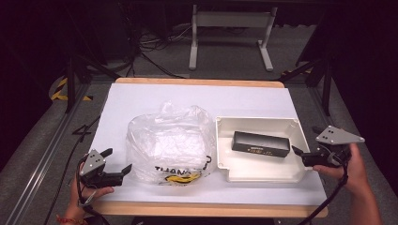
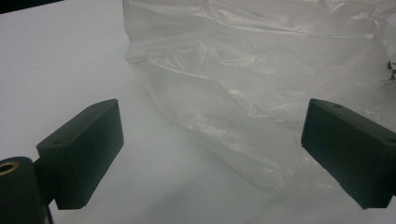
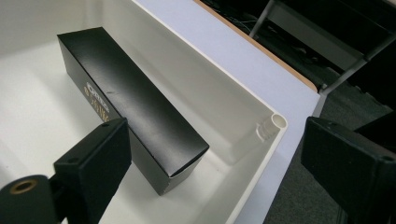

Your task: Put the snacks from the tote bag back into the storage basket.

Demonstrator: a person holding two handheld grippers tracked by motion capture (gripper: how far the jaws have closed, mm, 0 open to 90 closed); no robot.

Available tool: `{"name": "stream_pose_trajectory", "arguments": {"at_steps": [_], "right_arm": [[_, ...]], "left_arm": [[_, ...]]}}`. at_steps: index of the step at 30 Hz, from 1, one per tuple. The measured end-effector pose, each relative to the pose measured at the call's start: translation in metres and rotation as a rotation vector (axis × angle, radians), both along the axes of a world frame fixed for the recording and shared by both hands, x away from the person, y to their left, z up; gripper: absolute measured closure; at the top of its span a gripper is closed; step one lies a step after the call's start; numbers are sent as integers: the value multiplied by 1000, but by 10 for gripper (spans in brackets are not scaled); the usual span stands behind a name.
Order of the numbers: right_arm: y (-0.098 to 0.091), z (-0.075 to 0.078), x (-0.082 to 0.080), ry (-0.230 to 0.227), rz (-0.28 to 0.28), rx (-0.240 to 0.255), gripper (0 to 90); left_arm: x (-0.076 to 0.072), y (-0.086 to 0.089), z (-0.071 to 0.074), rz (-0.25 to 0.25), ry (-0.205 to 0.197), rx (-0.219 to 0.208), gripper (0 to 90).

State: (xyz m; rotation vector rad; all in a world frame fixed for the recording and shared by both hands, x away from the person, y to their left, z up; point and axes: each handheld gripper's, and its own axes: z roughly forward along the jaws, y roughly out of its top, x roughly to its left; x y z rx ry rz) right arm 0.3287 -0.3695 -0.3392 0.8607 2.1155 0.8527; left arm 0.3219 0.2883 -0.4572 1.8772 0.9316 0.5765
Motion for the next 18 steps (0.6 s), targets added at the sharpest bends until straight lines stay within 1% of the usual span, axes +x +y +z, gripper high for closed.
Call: {"name": "stream_pose_trajectory", "arguments": {"at_steps": [1, 2, 3, 7, 11, 13, 14, 16, 18], "right_arm": [[-1, -1, -2, 6, 3, 14, 87], [-1, -3, -4, 2, 1, 19, 87], [-2, -5, -6, -7, -8, 17, 86], [-6, -13, -13, 0, -19, 32, 83], [-8, -19, -17, -1, -29, 32, 80], [-10, -24, -20, 6, -31, 46, 76], [-10, -24, -20, 6, -31, 46, 76], [-12, -29, -23, 11, -41, 52, 75], [-13, -32, -25, 12, -40, 59, 73]], "left_arm": [[0, 0, 0, -1, -1, 0, 65], [0, 0, 0, -1, -1, 0, 65], [0, 0, 0, -1, -1, 1, 65], [0, 0, 0, -1, -1, 0, 66], [0, 0, 0, 1, -2, 0, 66], [0, 0, 0, 2, -2, 0, 66], [0, 0, 0, 2, -2, 0, 66], [0, 0, 0, 1, -1, -2, 66], [0, 0, 0, -2, -1, 0, 66]]}}
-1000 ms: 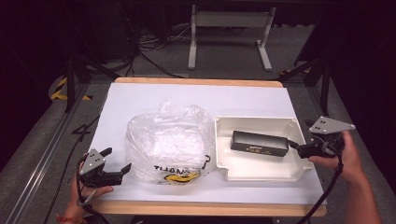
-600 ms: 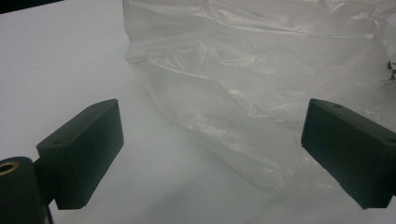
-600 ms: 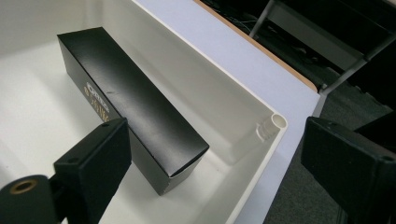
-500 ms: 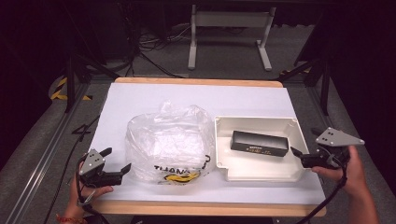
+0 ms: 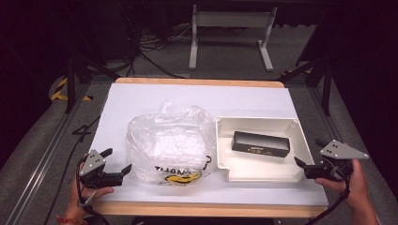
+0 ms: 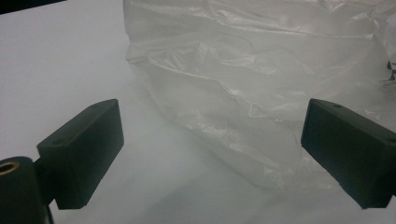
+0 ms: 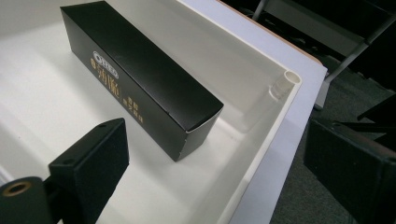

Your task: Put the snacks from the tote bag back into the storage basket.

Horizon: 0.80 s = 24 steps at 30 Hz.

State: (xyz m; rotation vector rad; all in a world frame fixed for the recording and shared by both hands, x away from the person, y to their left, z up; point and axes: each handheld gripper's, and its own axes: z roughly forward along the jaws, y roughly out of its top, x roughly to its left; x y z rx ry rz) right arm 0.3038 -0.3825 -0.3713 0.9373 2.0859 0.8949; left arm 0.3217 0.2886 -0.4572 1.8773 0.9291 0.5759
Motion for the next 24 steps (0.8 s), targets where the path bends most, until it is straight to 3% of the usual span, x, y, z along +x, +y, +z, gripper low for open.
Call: {"name": "stream_pose_trajectory", "arguments": {"at_steps": [10, 20, 24], "right_arm": [[-3, -25, -9, -20, -38, 26, 53], [-6, -44, -19, -37, -50, 99, 50], [-9, -49, -23, -68, -70, 127, 50]], "left_arm": [[0, 0, 0, -2, 1, -4, 68], [0, 1, 0, -2, 3, -5, 70], [0, 0, 0, 0, 2, -2, 70]]}}
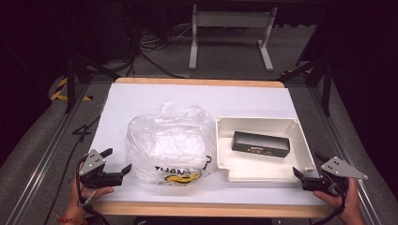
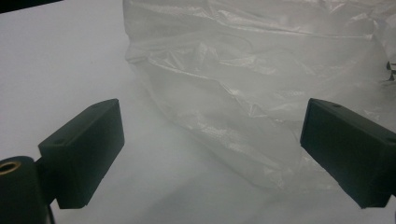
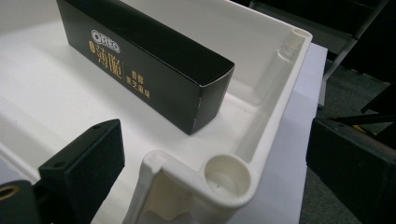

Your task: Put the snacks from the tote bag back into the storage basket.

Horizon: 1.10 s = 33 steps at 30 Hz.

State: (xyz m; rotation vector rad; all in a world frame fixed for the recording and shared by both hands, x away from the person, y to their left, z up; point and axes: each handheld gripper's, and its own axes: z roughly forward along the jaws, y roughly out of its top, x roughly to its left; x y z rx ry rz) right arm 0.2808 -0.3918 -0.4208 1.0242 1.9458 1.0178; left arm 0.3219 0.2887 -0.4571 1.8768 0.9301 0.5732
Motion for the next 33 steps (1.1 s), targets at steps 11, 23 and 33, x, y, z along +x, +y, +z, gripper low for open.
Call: {"name": "stream_pose_trajectory", "arguments": {"at_steps": [11, 23, 33], "right_arm": [[0, -16, -3, -25, 21, 32, 50], [2, -23, -5, -48, 13, 25, 49], [2, -24, -7, -60, 8, 34, 47]], "left_arm": [[0, 0, 0, -1, -1, -2, 70], [-1, 0, 0, -6, -8, 4, 70], [0, 0, 0, -7, -3, 1, 69]]}}
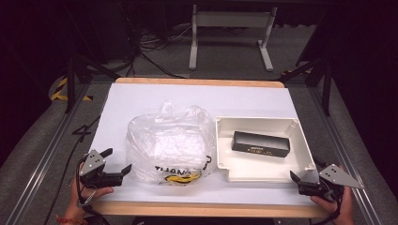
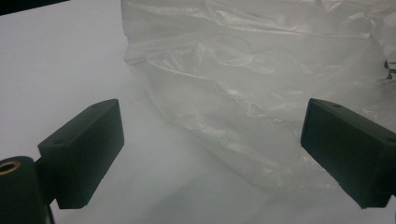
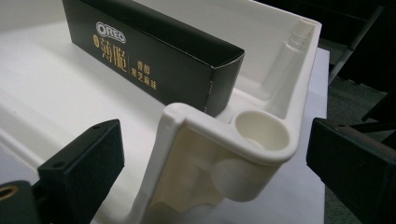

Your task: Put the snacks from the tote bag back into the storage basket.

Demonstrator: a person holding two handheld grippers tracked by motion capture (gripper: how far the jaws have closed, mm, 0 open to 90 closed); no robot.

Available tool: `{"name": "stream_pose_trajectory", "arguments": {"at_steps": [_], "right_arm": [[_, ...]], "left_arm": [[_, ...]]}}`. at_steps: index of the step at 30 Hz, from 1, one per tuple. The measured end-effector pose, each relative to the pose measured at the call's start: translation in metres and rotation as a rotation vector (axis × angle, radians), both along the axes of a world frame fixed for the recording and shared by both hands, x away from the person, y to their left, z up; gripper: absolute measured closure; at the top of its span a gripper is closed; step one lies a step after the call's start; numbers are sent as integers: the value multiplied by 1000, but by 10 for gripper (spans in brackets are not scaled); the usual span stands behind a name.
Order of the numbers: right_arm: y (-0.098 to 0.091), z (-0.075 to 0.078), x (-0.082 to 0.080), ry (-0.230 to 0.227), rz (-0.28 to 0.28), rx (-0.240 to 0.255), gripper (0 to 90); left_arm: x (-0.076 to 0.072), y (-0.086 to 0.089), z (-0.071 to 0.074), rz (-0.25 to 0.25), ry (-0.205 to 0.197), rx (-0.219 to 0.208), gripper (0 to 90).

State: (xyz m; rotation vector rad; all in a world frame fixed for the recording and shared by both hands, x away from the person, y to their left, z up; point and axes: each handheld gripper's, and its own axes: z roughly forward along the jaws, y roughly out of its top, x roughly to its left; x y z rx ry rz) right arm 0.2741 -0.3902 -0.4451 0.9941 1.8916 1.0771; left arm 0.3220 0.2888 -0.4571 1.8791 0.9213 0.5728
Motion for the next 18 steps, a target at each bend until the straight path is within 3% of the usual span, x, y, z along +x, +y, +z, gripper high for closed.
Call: {"name": "stream_pose_trajectory", "arguments": {"at_steps": [18], "right_arm": [[-1, 0, -1, -4, 34, 6, 47]], "left_arm": [[2, 0, 0, 2, 7, 0, 68]]}}
